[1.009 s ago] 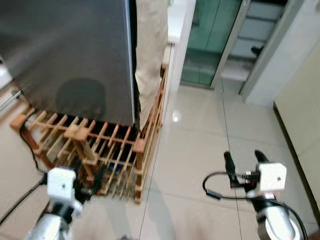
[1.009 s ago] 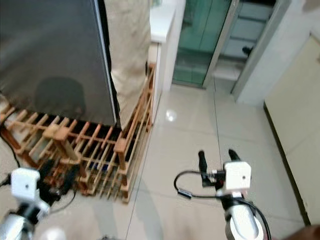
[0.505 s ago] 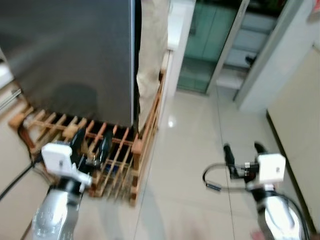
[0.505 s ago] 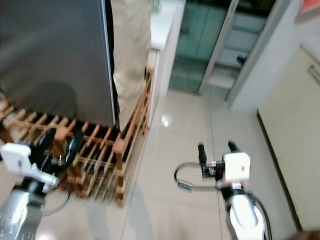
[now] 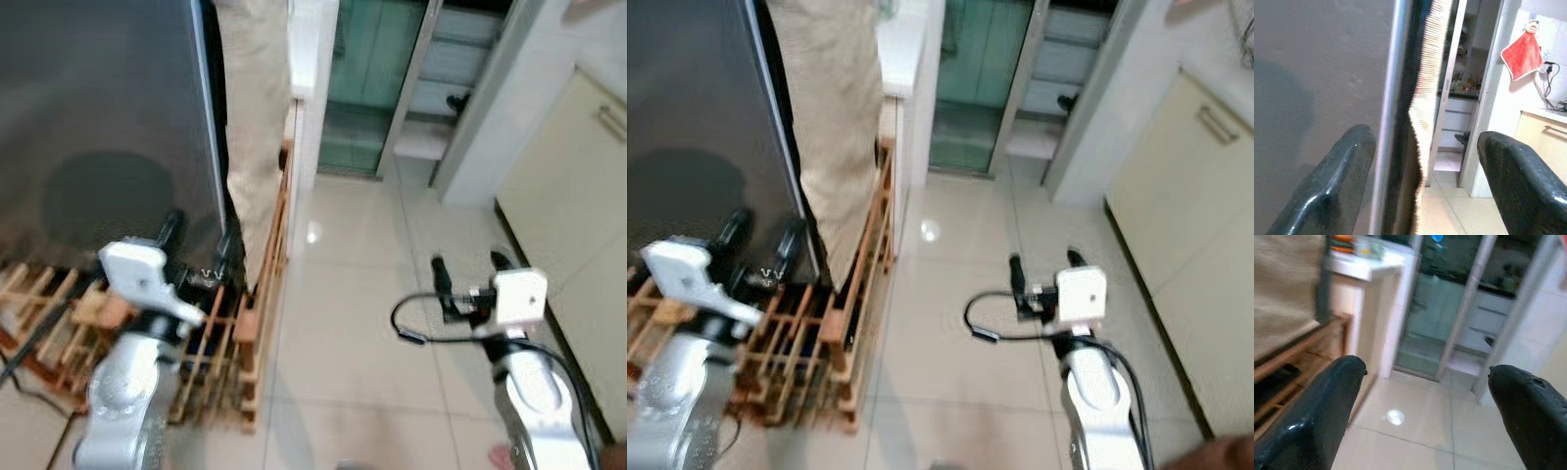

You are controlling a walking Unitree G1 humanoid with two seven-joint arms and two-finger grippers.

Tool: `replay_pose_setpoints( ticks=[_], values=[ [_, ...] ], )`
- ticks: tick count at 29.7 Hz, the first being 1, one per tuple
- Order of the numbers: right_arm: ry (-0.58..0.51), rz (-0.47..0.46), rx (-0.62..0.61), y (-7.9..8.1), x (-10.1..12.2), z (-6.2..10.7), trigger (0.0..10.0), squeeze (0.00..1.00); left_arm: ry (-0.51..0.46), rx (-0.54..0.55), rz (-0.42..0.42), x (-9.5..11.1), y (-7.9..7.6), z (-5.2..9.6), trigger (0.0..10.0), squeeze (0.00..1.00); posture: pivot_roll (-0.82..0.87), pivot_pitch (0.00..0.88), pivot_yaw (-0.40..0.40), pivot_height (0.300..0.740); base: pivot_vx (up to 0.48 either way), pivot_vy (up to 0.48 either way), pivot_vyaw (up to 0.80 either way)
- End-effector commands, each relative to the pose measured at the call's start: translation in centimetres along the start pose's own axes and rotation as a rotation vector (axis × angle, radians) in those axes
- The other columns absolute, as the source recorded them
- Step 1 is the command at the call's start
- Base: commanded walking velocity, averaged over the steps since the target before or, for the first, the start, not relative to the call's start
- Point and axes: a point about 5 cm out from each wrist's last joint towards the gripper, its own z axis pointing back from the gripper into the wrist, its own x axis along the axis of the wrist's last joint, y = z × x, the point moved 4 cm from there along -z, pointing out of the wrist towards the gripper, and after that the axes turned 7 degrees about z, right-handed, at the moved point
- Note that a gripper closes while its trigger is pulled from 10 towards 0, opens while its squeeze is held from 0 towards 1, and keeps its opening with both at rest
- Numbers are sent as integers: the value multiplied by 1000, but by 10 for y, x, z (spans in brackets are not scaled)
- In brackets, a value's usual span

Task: Restocking fridge

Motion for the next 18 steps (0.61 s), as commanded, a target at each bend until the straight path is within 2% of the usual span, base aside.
replay_pose_setpoints(
  ticks=[1, 2, 5, 7, 9, 13, 15, 18],
  values=[
    [-11, 9, 11, 3, 5, -4, 10000, 251, 35, 25, -16, -7, 6, 0, 10000, 0, -80, 0, -74, 740, 0, 0, 0],
    [-15, 12, 11, 3, 7, -9, 10000, 251, 30, 41, -10, -7, 8, -6, 10000, 0, -86, 0, -76, 740, 0, -458, 0],
    [-17, 13, 11, 3, 7, -11, 10000, 251, 27, 48, -6, -7, 9, -8, 10000, 0, -86, 0, -76, 740, 0, -451, 0],
    [-20, 15, 9, 0, 9, -14, 10000, 247, 8, 68, 27, -6, 6, -17, 10000, 0, -96, 0, -88, 740, 0, -437, 0],
    [-27, 19, 12, -1, 12, -20, 10000, 251, -13, 105, 40, -4, 5, -25, 10000, 0, -96, 0, -90, 740, 0, 0, 0],
    [-43, 13, 14, 0, 19, -33, 10000, 247, -6, 185, 39, -3, 18, -37, 10000, 0, -86, 0, -99, 740, 0, 0, 0],
    [-41, 1, 20, 2, 22, -36, 10000, 247, -6, 191, 24, 0, 23, -42, 10000, 0, -82, 0, -112, 740, 0, 0, 0],
    [12, -10, 46, 7, 10, -32, 10000, 247, 76, 181, -94, -11, 34, -48, 10000, 0, -64, 0, -120, 740, 0, 0, 0]
  ],
)
